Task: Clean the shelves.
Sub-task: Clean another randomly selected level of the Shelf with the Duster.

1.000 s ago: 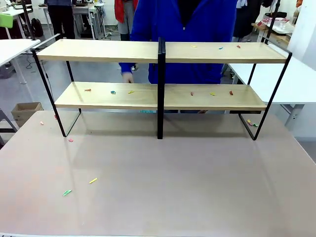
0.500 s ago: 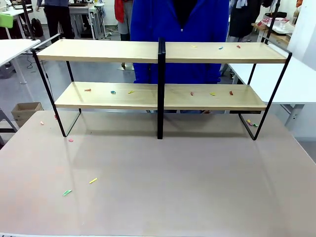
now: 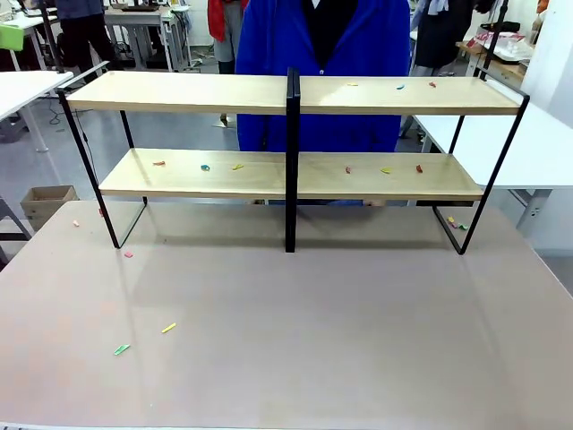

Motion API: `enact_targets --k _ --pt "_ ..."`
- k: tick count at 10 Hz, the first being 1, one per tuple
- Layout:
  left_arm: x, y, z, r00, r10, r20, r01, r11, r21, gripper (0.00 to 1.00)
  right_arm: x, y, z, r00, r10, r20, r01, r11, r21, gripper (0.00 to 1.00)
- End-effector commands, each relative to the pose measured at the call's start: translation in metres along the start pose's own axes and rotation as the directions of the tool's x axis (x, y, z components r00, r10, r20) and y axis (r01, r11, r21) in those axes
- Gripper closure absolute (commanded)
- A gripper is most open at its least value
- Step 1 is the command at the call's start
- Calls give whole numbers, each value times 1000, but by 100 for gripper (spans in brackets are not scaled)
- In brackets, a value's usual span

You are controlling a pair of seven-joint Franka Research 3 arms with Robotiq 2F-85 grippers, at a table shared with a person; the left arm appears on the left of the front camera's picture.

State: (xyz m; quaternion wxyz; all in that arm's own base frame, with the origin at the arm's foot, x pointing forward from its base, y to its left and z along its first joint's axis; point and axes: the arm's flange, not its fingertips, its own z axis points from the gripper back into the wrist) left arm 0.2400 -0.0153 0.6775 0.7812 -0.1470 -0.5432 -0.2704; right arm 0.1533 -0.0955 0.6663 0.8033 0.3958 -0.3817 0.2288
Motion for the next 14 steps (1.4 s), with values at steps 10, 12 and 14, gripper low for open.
enact_targets --k 10,12,14 --pt "0 2 1 1000 -8 3 8 1000 -10 0 166 3 -174 865 -226 -448 11 901 -433 88" --pt "0 2 1 1000 -8 3 8 1000 -10 0 204 -4 -200 852 -252 -460 13 887 -462 88" --pt "0 2 1 1000 -8 3 8 1000 -10 0 235 -11 -231 844 -307 -440 51 862 -505 88"
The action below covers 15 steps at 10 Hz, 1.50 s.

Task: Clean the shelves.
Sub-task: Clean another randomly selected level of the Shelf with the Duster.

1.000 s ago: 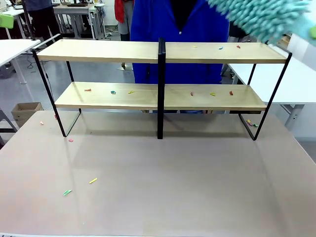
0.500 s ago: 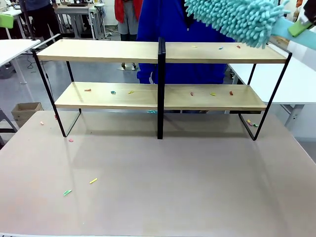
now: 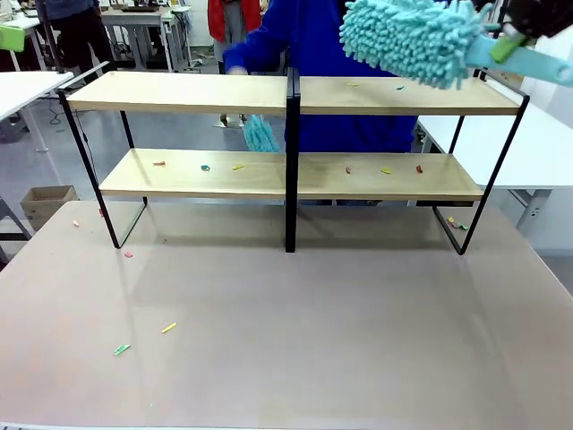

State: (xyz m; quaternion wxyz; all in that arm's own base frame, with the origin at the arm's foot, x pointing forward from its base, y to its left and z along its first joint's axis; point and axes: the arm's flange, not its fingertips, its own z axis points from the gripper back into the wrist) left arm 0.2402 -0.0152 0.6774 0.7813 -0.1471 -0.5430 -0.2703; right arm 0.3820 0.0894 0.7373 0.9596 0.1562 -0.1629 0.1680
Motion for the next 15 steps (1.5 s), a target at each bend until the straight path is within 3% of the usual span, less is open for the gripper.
enact_targets --k 1,5,9,11,15 --pt "0 2 1 1000 -8 4 8 1000 -10 0 42 9 -1 998 -47 -35 46 999 -11 88" --pt "0 2 1 1000 -8 4 8 1000 -10 0 61 15 -42 988 -86 -130 78 995 -66 88" --pt "0 2 1 1000 -8 4 8 1000 -10 0 37 13 -43 973 -218 -73 195 951 -238 88" --pt "0 2 1 1000 -8 4 8 1000 -10 0 25 3 -39 941 -335 -44 308 903 -301 88" --pt "0 2 1 1000 -8 4 8 1000 -10 0 7 -32 -19 796 -597 101 580 703 -411 88"
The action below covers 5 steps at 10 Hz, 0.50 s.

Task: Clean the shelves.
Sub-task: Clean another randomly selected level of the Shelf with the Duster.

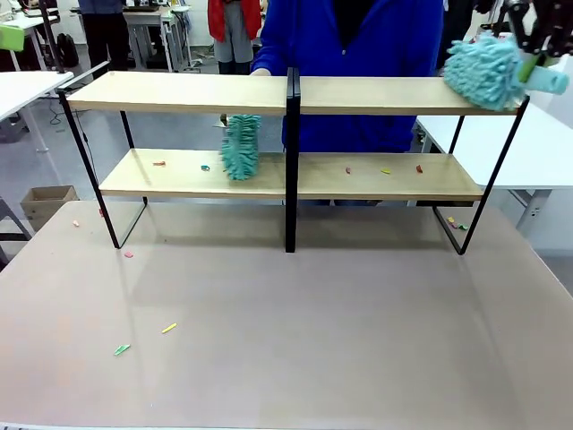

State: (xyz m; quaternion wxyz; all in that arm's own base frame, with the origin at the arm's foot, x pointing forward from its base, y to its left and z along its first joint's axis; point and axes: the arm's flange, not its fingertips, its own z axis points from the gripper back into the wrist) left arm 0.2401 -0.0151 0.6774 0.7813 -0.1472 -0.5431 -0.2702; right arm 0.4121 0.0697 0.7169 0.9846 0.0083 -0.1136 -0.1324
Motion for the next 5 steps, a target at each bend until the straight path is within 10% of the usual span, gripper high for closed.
enact_targets --k 1,5 --pt "0 1 1 1000 -9 4 9 1000 -10 0 -7 -4 -6 993 -114 41 117 990 -81 88" --pt "0 1 1 1000 -9 4 9 1000 -10 0 -17 -1 0 991 121 63 -129 981 148 88"
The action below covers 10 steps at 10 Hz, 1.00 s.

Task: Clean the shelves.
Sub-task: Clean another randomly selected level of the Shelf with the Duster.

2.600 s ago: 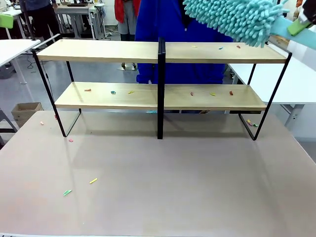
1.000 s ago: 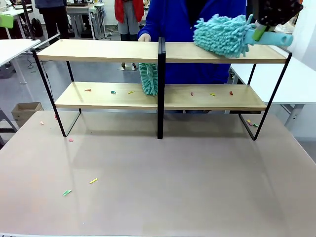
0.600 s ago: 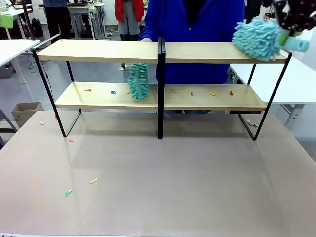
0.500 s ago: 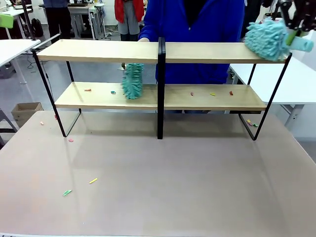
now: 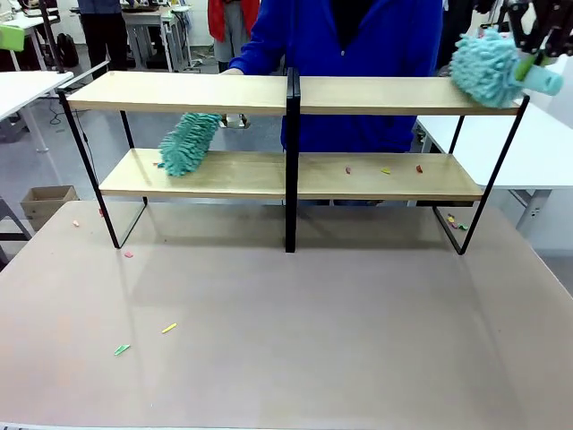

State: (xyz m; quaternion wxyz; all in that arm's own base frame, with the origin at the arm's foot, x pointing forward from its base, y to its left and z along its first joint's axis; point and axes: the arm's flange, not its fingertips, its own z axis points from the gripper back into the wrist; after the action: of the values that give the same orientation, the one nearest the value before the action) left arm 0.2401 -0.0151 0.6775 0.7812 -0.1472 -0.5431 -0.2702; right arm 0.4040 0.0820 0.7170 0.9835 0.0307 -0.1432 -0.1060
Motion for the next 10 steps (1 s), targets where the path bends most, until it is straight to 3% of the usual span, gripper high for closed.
enact_targets --k 1,5,8,10 --pt "0 1 1 1000 -9 3 9 1000 -10 0 -9 -17 6 993 116 -9 -113 979 169 88" --pt "0 1 1 1000 -9 3 9 1000 -10 0 -22 -42 29 964 264 -39 -234 908 348 88" --pt "0 1 1 1000 -9 3 9 1000 -10 0 -41 -90 65 918 394 -44 -314 791 525 88" --pt "0 1 1 1000 -9 3 9 1000 -10 0 -66 -127 84 866 500 12 -384 649 656 88"
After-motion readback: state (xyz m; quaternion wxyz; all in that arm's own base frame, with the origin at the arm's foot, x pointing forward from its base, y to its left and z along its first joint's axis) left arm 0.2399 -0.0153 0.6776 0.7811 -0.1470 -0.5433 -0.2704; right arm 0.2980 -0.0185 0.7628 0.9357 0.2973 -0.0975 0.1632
